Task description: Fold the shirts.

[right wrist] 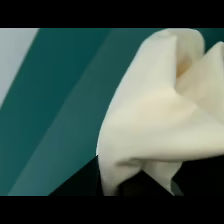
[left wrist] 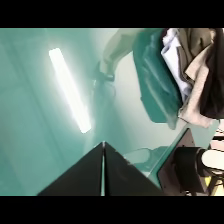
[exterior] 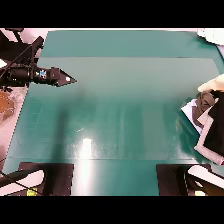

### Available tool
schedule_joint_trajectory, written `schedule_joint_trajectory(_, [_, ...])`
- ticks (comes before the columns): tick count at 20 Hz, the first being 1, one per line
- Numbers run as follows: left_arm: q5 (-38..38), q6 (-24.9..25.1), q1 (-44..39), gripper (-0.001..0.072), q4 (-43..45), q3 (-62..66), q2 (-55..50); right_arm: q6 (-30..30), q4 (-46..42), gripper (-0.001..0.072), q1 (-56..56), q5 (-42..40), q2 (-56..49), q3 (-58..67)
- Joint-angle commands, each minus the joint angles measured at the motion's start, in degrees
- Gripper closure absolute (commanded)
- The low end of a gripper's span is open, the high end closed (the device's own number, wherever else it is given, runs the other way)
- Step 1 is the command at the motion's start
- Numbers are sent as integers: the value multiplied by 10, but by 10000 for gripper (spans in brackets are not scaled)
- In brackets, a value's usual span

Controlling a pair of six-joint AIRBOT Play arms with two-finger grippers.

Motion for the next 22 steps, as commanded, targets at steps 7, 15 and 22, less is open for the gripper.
schedule_joint_trajectory(7, [-22,1,0,687,-6,0,0,75,-332,690,0,61,163,-131])
schedule_joint_trajectory(15, [-28,0,0,687,-6,0,0,64,-373,689,0,105,163,-202])
schedule_joint_trajectory(22, [-26,0,0,687,-5,0,0,64,-378,689,0,75,163,-340])
